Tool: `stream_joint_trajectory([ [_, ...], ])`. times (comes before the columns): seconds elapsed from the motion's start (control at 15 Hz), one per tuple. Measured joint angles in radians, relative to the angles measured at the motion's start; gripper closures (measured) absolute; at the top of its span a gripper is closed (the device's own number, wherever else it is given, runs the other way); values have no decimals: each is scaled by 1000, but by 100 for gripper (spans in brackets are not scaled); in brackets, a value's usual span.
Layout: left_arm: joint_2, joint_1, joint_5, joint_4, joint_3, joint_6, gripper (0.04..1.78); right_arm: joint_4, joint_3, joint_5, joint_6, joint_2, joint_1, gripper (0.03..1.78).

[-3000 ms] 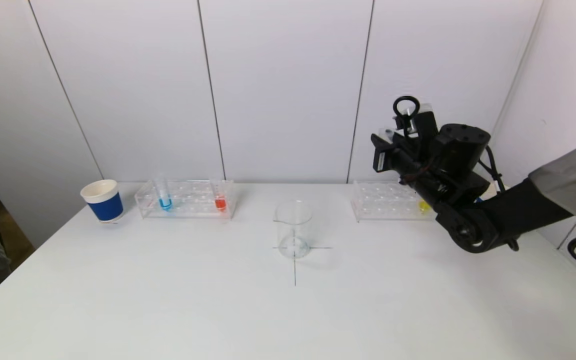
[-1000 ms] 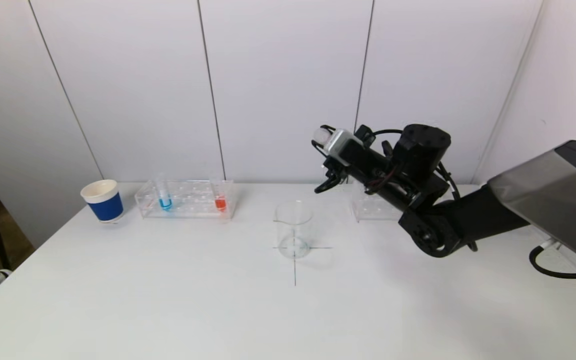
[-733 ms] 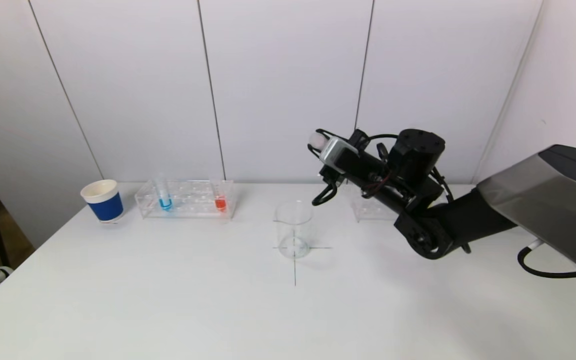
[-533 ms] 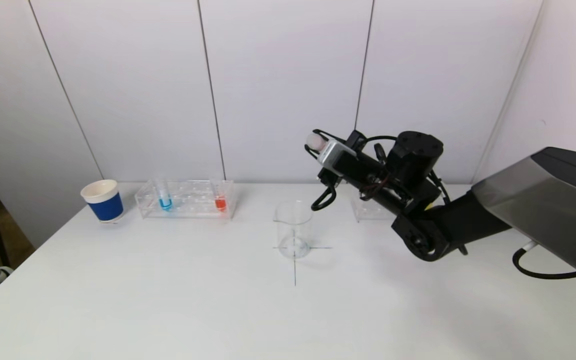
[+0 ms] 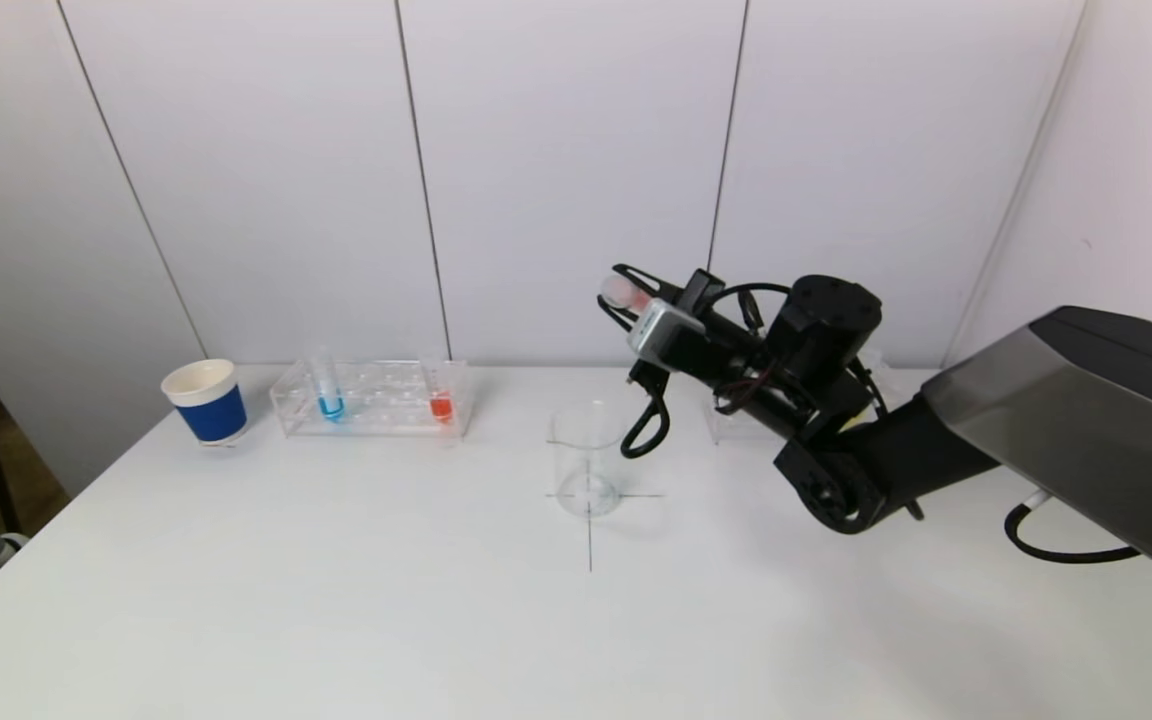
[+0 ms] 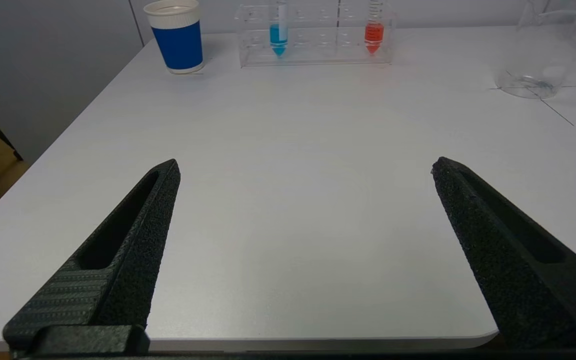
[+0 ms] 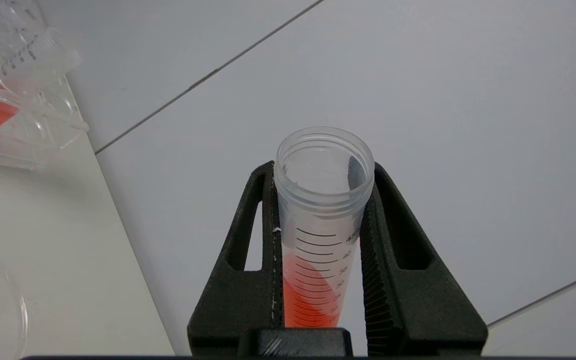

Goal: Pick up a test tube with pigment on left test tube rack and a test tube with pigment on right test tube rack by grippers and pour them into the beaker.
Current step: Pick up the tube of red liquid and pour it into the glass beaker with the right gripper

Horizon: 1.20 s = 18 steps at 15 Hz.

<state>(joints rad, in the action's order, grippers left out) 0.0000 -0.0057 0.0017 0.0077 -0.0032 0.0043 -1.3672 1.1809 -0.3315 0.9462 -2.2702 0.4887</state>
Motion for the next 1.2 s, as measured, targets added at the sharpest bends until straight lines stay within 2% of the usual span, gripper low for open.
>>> stream_joint_trajectory([
  [0.6, 0, 0, 0, 0, 0, 0, 6, -81, -16, -33, 56, -36, 11, 132],
  [0.8, 0, 0, 0, 0, 0, 0, 6, -103, -24, -69, 84, -44, 11, 132],
  [1.2, 0, 0, 0, 0, 0, 0, 6, -132, -63, -72, 142, -69, 8, 132],
])
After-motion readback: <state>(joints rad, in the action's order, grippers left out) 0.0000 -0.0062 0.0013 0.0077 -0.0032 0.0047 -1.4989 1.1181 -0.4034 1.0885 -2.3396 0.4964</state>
